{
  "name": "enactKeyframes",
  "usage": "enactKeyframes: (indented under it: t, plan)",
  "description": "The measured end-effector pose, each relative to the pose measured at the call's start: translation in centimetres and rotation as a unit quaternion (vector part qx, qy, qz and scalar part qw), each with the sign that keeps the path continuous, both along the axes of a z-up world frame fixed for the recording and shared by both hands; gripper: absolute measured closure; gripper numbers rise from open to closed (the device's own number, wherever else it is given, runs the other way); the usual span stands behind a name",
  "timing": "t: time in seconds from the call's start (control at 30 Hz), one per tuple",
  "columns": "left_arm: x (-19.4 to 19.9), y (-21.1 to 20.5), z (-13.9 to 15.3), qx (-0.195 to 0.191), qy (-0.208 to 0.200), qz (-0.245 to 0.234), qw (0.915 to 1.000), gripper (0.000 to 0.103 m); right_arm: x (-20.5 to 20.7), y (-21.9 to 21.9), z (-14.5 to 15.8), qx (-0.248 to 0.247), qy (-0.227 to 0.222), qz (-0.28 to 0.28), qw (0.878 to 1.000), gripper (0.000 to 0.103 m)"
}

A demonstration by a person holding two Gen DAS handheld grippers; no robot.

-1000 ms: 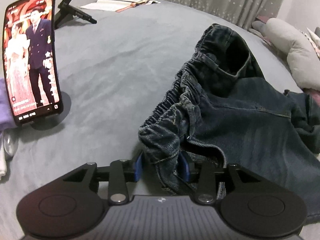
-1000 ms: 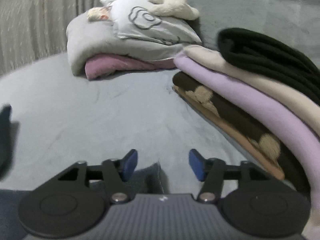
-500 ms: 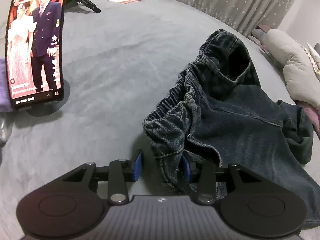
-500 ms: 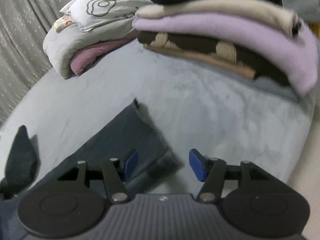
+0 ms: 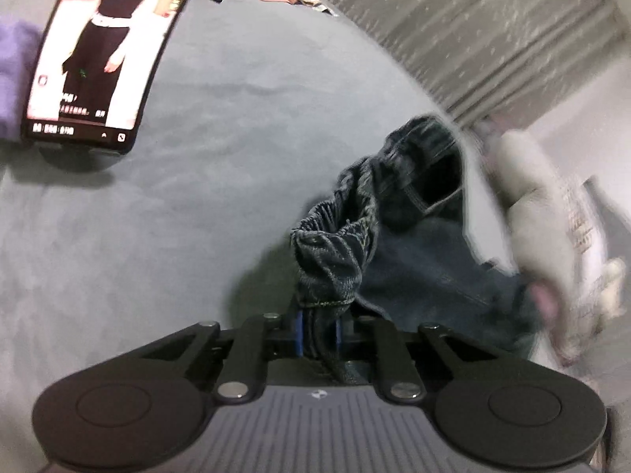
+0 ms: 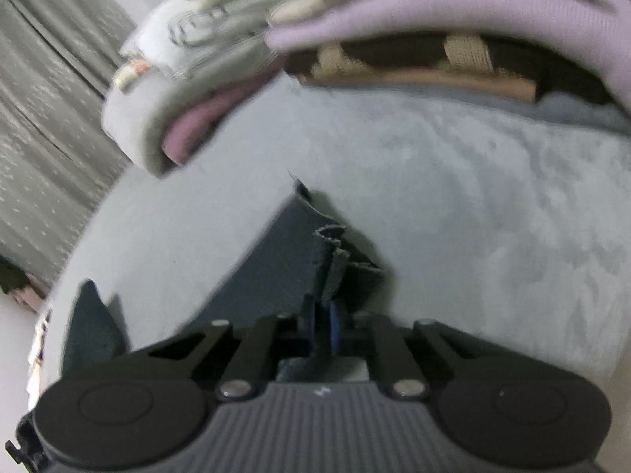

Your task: Fold clothes

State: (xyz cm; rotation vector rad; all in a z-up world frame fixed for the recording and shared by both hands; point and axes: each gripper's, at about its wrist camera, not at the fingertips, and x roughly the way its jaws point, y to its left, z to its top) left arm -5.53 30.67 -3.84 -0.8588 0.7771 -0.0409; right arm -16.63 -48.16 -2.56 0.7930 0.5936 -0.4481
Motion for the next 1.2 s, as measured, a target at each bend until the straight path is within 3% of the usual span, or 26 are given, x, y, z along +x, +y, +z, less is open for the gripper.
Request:
enactKeyframes:
  t: [0.13,0.23,0.3,0.43,0.5,0.6,0.67,0.7,0.77,0.83,0.97,1.1,1.2]
  plan:
    - [-0.9,2.1,-0.9,-0.101,0.01,0.01,0.9948,0.092,-1.3,0.1,1.2,-0.017,0.003,0.0,1.0,0.098]
    - [-1.8,3.0,-1.8,-0.138,0.024,0.007,0.9901,0.093,-2.1,-0.4,1.6,-0.017,0.001,0.001,1.0,0.098]
    - [-1.9,3.3,-2.3,-0.139,0.036,0.003,0.9896,0.093,-2.5,-0.6,1.7,-0.02,0.003,0.006,1.0,0.098]
    - [-1.4,3.3,-4.3,-0.108,0.083,0.003,0.9907,0.092,-1.9,-0.7,0.4,-0.032,0.059,0.02,0.998,0.098]
    - [-1.1,3.1,-4.6,-0.097,0.088,0.001,0.9914,0.092,-1.0,-0.6,-0.6,-0.041,0.099,0.029,0.994,0.097]
    - [-0.5,2.6,-3.9,-0.071,0.086,-0.015,0.9937,0.088,0.0,0.4,-1.3,-0.078,0.139,0.041,0.986,0.093]
    - [-0.1,2.4,-3.0,-0.055,0.087,-0.026,0.9943,0.083,0.1,1.0,-0.6,-0.12,0.147,0.035,0.981,0.074]
    - [0.0,2.3,-2.5,-0.046,0.088,-0.028,0.9946,0.077,-0.1,1.2,-0.2,-0.136,0.146,0.029,0.979,0.07]
    - [0.0,1.3,-0.7,0.02,0.087,-0.038,0.9953,0.069,-0.5,1.5,0.6,-0.17,0.142,0.016,0.975,0.062]
    - [0.0,-0.2,1.2,0.111,0.08,-0.049,0.9894,0.06,-0.9,1.8,1.1,-0.189,0.129,0.009,0.973,0.055]
    - [0.0,-3.1,3.1,0.228,0.055,-0.057,0.9704,0.06,-0.5,2.6,1.5,-0.194,0.108,0.013,0.975,0.05]
    - [0.0,-4.5,3.8,0.291,0.045,-0.055,0.954,0.059,0.5,3.8,1.9,-0.207,0.104,0.024,0.973,0.045]
    - [0.3,-4.4,4.1,0.298,0.044,-0.052,0.9523,0.059,1.7,4.8,2.1,-0.209,0.102,0.033,0.972,0.037]
